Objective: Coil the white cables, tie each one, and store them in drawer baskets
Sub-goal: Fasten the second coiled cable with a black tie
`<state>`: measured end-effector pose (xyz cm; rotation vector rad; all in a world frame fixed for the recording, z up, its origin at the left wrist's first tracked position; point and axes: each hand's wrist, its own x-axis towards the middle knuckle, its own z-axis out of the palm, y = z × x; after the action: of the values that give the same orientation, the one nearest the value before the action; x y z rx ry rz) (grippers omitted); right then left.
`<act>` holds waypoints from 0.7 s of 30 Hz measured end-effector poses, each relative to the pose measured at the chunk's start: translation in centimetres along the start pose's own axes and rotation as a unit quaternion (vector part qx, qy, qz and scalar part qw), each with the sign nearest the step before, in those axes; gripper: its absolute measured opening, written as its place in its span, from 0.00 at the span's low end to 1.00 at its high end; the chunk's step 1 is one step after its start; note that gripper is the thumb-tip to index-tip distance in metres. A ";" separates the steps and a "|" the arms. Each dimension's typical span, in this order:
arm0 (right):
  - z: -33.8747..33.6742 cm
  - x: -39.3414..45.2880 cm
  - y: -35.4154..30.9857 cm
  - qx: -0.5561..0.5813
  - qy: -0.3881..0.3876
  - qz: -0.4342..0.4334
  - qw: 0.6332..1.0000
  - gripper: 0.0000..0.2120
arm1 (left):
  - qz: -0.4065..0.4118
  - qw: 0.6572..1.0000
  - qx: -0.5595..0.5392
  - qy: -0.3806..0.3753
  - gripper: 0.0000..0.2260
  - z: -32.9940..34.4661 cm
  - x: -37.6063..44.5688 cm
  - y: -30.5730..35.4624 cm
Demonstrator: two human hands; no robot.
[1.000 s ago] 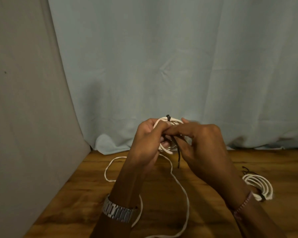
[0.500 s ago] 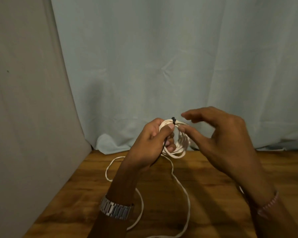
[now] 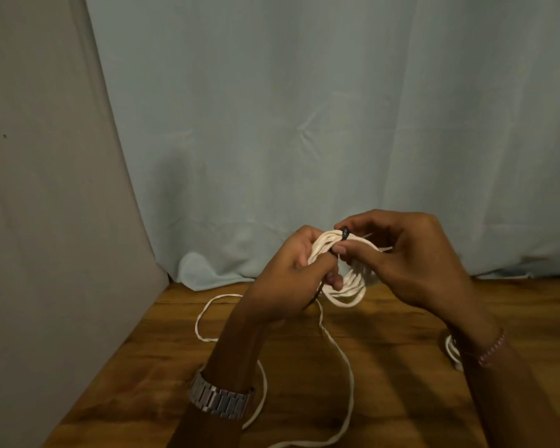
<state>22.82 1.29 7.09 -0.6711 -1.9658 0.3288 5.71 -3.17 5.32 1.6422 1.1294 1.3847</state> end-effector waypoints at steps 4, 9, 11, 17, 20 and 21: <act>1.1 0.1 0.4 -0.155 0.050 -0.138 0.977 0.12 | 0.005 0.992 0.110 0.066 0.07 -0.1 -0.3 0.4; 1.3 -0.1 0.2 -0.175 0.046 -0.167 0.969 0.13 | 0.105 0.938 0.271 0.186 0.08 0.6 0.1 -0.2; 1.4 -0.2 0.2 -0.174 0.032 -0.165 0.970 0.13 | 0.101 0.924 0.291 0.228 0.08 0.7 0.2 -0.2; 1.1 0.0 0.2 -0.166 0.030 -0.158 0.973 0.13 | 0.041 0.912 0.293 0.282 0.12 1.1 -0.1 0.4; 1.0 0.0 0.4 -0.164 0.024 -0.153 0.974 0.13 | 0.043 0.918 0.281 0.277 0.10 1.2 0.0 -0.1; 0.9 0.0 0.4 -0.160 0.024 -0.153 0.975 0.13 | 0.053 0.927 0.258 0.268 0.09 1.1 0.1 -0.2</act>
<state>22.17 1.65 6.47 -0.5575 -2.0587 -0.1946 6.80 -2.96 4.96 1.7346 1.8722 1.7767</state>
